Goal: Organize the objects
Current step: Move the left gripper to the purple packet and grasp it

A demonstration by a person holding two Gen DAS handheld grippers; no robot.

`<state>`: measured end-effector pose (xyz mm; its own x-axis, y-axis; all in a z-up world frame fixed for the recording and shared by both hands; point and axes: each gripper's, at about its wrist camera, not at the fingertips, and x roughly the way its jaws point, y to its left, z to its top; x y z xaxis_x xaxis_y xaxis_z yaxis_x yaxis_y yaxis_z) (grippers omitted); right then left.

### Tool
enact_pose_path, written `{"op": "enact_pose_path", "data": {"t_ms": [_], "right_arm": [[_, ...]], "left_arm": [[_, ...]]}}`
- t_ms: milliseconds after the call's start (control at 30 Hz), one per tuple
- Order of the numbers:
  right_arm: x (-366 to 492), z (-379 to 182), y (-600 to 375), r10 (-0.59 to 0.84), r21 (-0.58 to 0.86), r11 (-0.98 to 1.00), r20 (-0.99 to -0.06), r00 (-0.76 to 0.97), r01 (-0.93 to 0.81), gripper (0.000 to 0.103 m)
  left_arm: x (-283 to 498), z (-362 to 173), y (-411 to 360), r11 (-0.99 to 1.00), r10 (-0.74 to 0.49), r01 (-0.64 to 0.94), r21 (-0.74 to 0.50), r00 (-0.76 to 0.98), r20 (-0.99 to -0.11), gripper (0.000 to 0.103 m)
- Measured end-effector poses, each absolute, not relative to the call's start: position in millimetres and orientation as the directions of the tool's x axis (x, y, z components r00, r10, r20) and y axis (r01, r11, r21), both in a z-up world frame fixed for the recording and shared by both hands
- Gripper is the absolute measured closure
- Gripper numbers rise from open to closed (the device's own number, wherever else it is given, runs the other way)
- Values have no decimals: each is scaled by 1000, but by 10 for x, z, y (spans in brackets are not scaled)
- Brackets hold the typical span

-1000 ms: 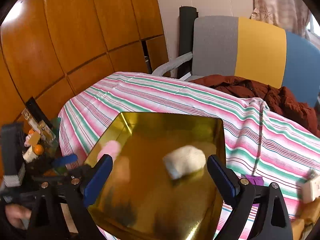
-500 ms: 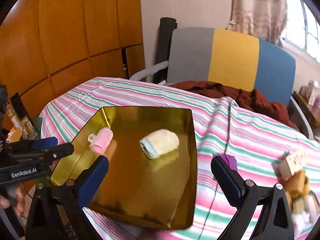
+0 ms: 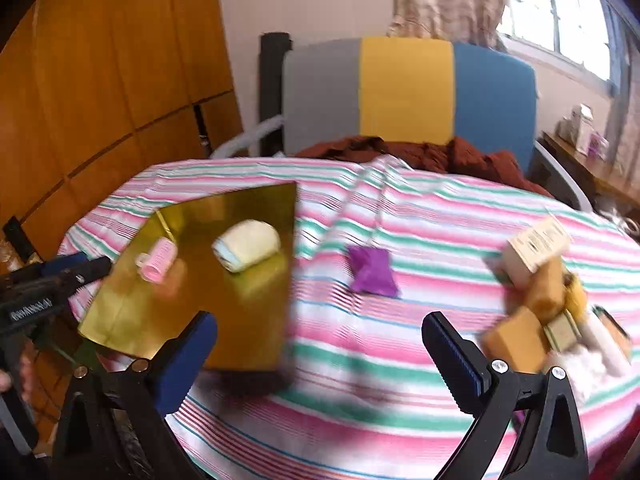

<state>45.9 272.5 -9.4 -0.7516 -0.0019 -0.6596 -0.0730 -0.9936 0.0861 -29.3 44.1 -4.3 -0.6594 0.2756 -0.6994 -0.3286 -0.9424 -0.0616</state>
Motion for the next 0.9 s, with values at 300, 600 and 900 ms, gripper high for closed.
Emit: {"op": "enact_pose_path", "data": {"t_ms": [300,600,900], "right_arm": [[640,-273,3426,85,101,-967,-738,-669,-234,0],[917,-129,4058,191,97,-922,-727,-659,-374,0],[1123,-20,4778,202,313,-804,-655,-728,-506,0]], "left_arm": [[-279,-35,988,-846,425,-524,-97,-552,-718,39],[-407,2,1680,-757,481,-646,-99,-448,-753,39],[-904,-120,2356,-734,501,-637,-235,-276,-820,39]]}}
